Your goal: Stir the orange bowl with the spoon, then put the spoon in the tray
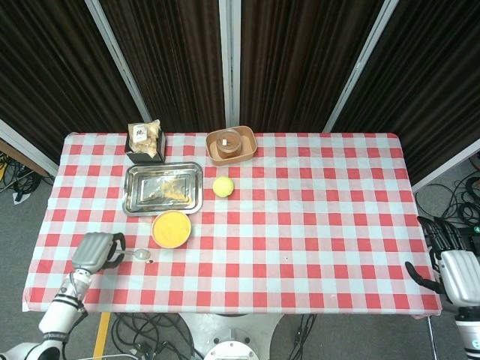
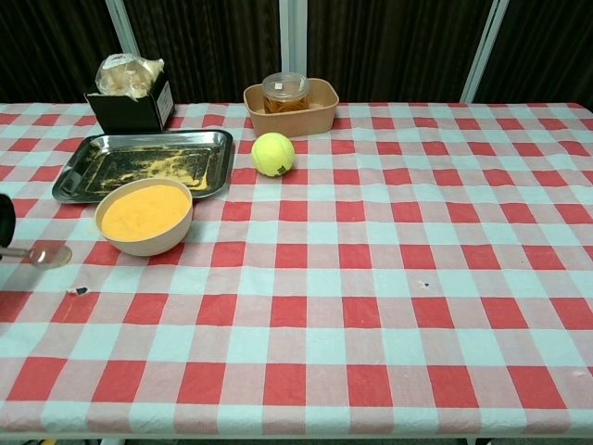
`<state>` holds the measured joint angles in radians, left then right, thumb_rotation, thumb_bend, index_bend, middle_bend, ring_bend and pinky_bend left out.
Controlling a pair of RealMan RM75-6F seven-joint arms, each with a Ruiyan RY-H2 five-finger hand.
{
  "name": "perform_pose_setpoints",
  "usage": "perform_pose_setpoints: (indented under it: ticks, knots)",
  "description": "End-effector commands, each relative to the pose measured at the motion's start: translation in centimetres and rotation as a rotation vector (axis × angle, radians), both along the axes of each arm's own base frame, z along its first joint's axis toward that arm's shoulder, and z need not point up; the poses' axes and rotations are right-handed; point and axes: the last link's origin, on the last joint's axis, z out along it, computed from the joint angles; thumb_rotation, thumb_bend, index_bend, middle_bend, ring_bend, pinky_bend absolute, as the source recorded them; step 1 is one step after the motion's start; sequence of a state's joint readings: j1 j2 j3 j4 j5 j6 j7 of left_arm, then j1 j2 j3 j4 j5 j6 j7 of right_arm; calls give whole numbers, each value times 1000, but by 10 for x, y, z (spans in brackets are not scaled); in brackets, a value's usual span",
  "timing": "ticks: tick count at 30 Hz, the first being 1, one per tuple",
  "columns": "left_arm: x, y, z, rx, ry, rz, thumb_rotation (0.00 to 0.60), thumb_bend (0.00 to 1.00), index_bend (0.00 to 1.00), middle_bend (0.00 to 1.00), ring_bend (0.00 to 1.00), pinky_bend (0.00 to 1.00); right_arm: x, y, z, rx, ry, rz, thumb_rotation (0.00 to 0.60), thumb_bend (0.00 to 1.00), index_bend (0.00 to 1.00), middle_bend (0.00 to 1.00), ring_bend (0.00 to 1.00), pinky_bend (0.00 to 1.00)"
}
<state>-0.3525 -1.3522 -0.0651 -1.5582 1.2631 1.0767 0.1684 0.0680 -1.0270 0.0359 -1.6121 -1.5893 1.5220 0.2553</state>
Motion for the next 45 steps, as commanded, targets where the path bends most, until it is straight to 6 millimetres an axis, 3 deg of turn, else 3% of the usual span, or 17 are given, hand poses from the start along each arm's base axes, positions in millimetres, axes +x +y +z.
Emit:
perform_pose_setpoints:
  ticks: [1, 7, 12, 20, 28, 36, 45]
  knots:
    - [17, 25, 12, 29, 6, -64, 600, 407, 649, 914, 901, 968, 0, -1, 1, -3, 0, 2, 600, 243, 0, 107, 0, 0]
    - [52, 67, 9, -6, 43, -168, 600, 407, 648, 913, 900, 968, 1, -3, 6, -21, 10, 8, 600, 244, 0, 107, 0, 0]
    - [68, 81, -8, -70, 71, -191, 600, 408, 649, 913, 900, 968, 1, -3, 7, -25, 11, 11, 600, 244, 0, 108, 0, 0]
    - [73, 84, -31, -127, 110, -187, 600, 411, 640, 913, 901, 968, 0, -2, 6, -18, 8, 3, 600, 244, 0, 108, 0, 0]
    - [65, 86, -31, -113, 178, -174, 600, 411, 606, 912, 901, 967, -1, -2, 5, -18, 5, 1, 600, 243, 0, 109, 0, 0]
    - [66, 84, -24, -112, 179, -175, 600, 411, 403, 904, 899, 965, 1, -2, 7, -24, 7, 7, 600, 244, 0, 115, 0, 0]
    - [65, 83, -21, -114, 172, -168, 600, 403, 469, 903, 897, 965, 4, -3, 13, -46, 16, 24, 600, 244, 0, 115, 0, 0]
